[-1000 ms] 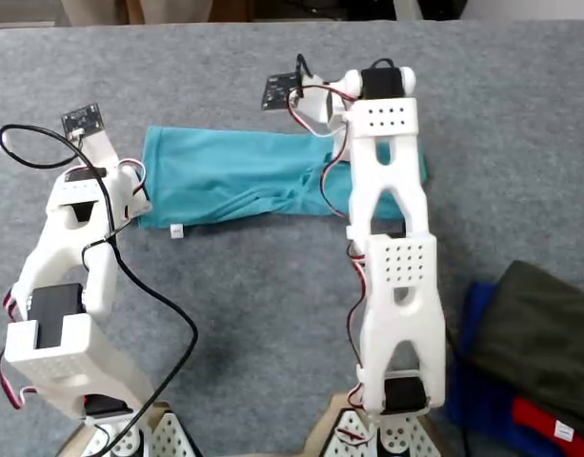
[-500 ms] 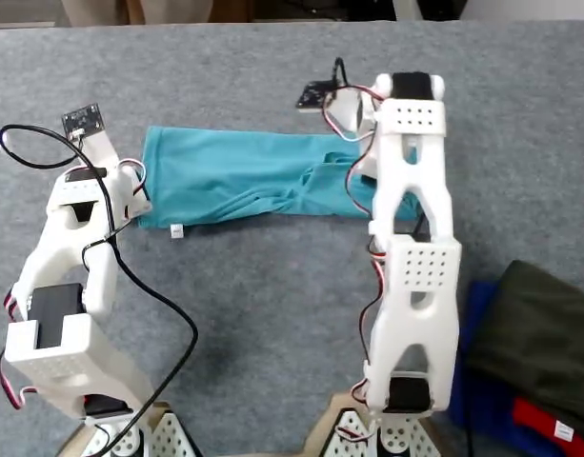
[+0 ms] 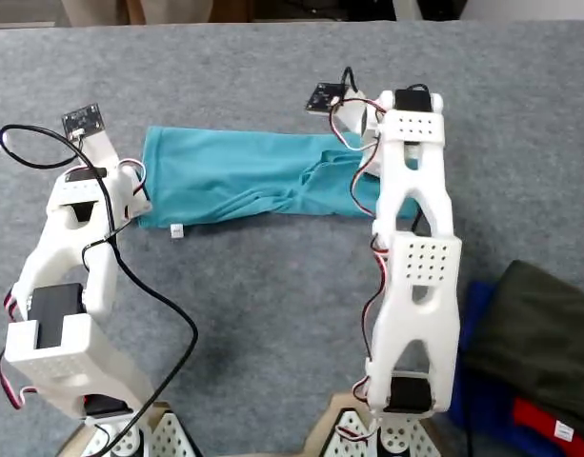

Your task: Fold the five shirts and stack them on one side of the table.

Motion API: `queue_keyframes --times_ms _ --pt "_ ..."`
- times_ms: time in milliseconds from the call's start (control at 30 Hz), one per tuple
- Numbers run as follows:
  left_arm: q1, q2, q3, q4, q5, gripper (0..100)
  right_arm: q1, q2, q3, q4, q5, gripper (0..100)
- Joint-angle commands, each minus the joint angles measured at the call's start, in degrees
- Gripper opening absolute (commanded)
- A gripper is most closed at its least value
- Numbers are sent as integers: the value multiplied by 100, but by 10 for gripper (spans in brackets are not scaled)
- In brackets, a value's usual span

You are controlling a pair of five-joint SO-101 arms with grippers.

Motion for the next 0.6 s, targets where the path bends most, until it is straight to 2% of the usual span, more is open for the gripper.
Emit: queue_keyframes --times_ms 0,133,400,567 --pt "-18 -40 -193 9 -44 20 -40 -40 -242 -220 -53 9" --pt "-9 -40 -193 9 -44 20 -189 -110 -409 -308 -44 9" --pt "-9 -40 -193 9 -44 20 -919 -330 -1798 1591 -70 6" --pt "-9 -40 -193 9 -44 20 -1024 -127 -1930 1644 -308 6"
